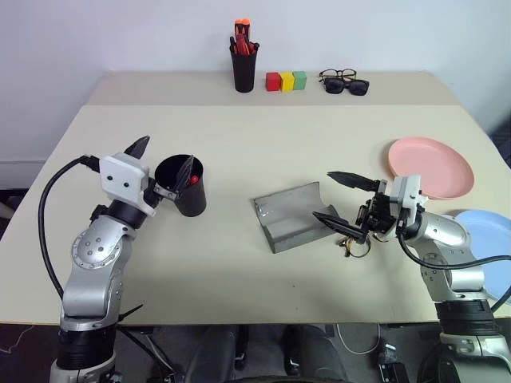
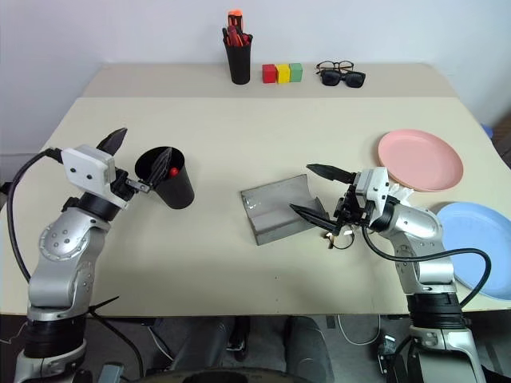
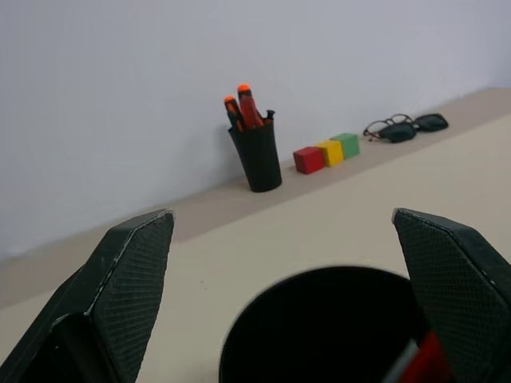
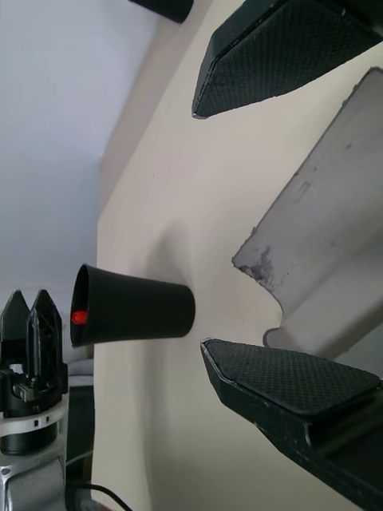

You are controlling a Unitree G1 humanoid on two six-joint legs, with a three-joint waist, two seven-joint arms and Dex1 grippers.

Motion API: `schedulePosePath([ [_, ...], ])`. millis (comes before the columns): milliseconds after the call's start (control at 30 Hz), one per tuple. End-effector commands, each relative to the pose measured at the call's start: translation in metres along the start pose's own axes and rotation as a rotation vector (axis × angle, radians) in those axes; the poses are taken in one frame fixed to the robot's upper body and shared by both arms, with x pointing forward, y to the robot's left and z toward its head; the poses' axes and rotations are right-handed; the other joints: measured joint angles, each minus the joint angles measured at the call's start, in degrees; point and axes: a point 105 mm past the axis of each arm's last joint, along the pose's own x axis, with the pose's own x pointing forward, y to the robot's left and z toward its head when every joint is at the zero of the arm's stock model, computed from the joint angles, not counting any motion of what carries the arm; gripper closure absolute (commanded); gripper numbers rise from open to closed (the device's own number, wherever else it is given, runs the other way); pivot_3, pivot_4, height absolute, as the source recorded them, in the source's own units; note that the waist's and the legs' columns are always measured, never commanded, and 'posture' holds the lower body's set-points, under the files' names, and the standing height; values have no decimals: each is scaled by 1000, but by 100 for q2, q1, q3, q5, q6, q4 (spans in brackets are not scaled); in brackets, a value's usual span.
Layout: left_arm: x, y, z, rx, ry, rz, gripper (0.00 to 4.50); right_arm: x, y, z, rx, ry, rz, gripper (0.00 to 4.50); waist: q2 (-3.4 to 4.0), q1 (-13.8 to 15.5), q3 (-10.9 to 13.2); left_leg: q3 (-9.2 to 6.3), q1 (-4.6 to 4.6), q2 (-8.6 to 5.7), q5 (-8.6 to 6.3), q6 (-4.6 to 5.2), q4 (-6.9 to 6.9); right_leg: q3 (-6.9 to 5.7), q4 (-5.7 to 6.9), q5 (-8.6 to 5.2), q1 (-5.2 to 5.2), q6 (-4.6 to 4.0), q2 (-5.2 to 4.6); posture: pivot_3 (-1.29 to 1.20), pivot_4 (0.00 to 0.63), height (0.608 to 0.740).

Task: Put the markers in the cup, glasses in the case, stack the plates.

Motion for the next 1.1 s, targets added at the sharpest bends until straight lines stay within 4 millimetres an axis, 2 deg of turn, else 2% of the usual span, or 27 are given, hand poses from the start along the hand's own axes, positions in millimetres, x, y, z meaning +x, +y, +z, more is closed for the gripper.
schedulePosePath([
  [33, 9, 4, 11, 8, -6, 20, 19, -1, -4, 13, -33, -32, -33, 0, 0, 2, 0, 0, 0, 0, 0, 0, 0, 0, 0, 0, 0, 1, 1, 0, 150, 740],
  [100, 16, 8, 12, -3, 18, 36, 19, -4, -7, 14, -22, -24, -54, 0, -1, 15, 1, -1, 0, 0, 1, 0, 2, -2, 6, 1, -1, 1, 1, 0, 150, 740],
  [200, 44, 13, 20, -17, 40, 0, 19, -10, -14, 21, -7, -9, -110, 0, -6, 27, 3, -2, -1, 0, 1, 0, 13, -4, 14, 1, 1, 2, 1, 0, 150, 740],
  [267, 59, 9, 25, -10, 44, -40, 19, -15, -18, 24, -5, 7, -141, 0, -7, 14, 4, -6, -2, 0, 0, 0, 30, -7, 27, 1, 3, 2, 2, 0, 150, 740],
  [300, 71, -3, 31, -27, 29, -99, 19, -18, -19, 27, 4, 13, -166, 0, -7, 9, 4, -6, -2, 0, 0, 0, 34, -7, 27, 1, 7, 3, 2, 0, 150, 740],
  [367, 97, -39, 46, -88, 4, -250, 19, -28, -21, 32, 13, 36, -225, 0, -11, 55, 7, -6, -2, 0, -3, 6, 45, -7, 26, 4, 10, 8, 2, 0, 150, 740],
  [433, 111, -80, 51, -164, 40, -411, 19, -38, -21, 35, 32, 60, -286, 0, -15, 125, 9, -15, -6, 0, -7, 12, 66, -14, 26, 5, 11, 12, 3, 0, 150, 740],
  [467, 113, -91, 50, -183, 64, -456, 19, -40, -21, 36, 38, 68, -305, 0, -15, 132, 9, -15, -13, 0, -10, 17, 72, -13, 23, 8, 20, 16, 2, 0, 150, 740],
  [500, 109, -110, 48, -183, 81, -537, 19, -46, -21, 36, 41, 83, -338, 0, -14, 127, 8, -13, -16, 0, -14, 22, 75, -11, 18, 10, 21, 20, 1, 0, 150, 740],
  [567, 89, -144, 36, -163, 175, -718, 19, -60, -22, 39, -2, 109, -428, 0, -12, 68, 7, -6, -17, 0, -19, 30, 74, -6, 10, 11, 20, 23, 1, 0, 150, 740],
  [700, 62, -173, 27, -184, 258, -856, 19, -77, -20, 36, 7, 172, -557, 0, -10, -23, 11, -6, -21, 3, -16, 26, 55, -1, 18, 6, 2, 34, 3, 0, 150, 740],
  [900, 60, -186, 18, -231, 397, -888, 19, -82, -12, 38, -3, 217, -637, 0, -8, -2, 13, -9, -23, 28, -6, 9, 80, -10, 23, -9, 10, 14, 14, 0, 150, 740],
  [1100, 44, -183, 4, -265, 536, -965, 19, -97, -3, 29, 35, 309, -680, 0, -8, -2, 13, -8, -24, 31, -6, 10, 84, -10, 18, -10, 9, 14, 13, 0, 150, 740],
])
